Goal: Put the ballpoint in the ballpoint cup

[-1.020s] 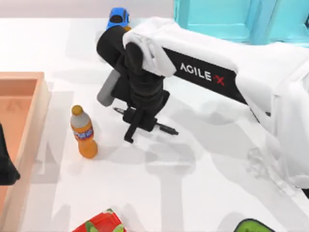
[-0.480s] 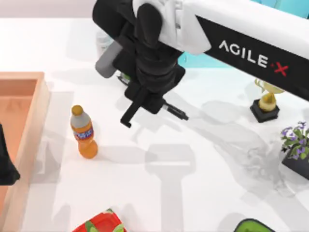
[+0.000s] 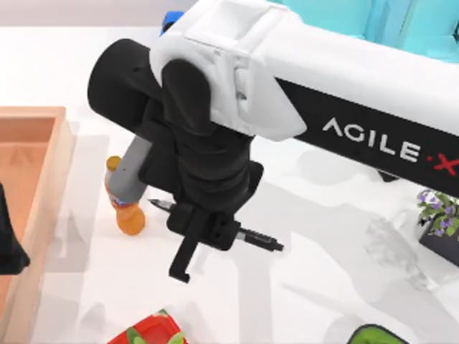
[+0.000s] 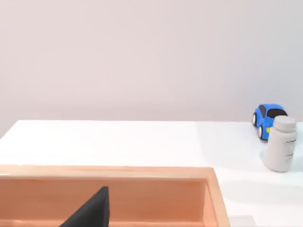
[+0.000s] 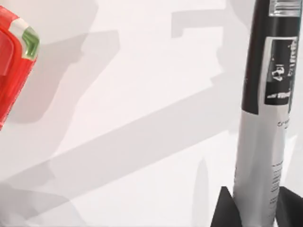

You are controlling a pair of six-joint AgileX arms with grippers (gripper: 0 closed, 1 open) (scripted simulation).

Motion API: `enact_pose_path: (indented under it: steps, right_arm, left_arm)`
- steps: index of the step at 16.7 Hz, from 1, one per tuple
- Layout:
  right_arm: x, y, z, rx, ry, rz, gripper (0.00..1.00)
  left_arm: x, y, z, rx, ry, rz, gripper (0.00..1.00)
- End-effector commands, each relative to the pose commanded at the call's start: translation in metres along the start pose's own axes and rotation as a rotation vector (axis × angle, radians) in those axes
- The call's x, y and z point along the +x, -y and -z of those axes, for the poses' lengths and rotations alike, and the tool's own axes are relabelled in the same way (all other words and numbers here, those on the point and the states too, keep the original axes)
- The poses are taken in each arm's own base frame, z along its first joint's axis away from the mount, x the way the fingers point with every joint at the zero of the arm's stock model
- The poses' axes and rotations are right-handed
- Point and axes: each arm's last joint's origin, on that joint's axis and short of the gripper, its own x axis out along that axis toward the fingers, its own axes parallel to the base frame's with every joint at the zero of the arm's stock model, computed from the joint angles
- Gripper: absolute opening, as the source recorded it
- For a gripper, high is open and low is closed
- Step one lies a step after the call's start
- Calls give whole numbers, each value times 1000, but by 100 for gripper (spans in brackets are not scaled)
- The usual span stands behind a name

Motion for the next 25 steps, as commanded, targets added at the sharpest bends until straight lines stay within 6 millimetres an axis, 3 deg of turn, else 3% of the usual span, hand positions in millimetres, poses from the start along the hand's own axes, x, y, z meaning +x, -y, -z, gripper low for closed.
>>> enact_pose_path:
  steps: [4,7,10,13,16,19,22,25]
  right_arm:
    - [-1,4,0,6,17,-7,0]
    - [-10,27,2,18,141,-68,0]
    - [-7,75,10,46,335,-165,0]
    - [12,144,34,95,552,-249,0]
    - [38,218,88,162,779,-299,0]
    - [62,280,169,222,1015,-300,0]
    - [82,315,264,253,1233,-255,0]
    - [98,322,358,263,1404,-172,0]
  left_arm:
    - [0,0,0,0,0,0,100]
    - [0,0,0,0,0,0,100]
    - [0,0,0,0,0,0,100]
    - [0,0,0,0,0,0,100]
    - [0,0,0,0,0,0,100]
    - [0,0,0,0,0,0,100]
    - [0,0,0,0,0,0,100]
    - [0,0,0,0,0,0,100]
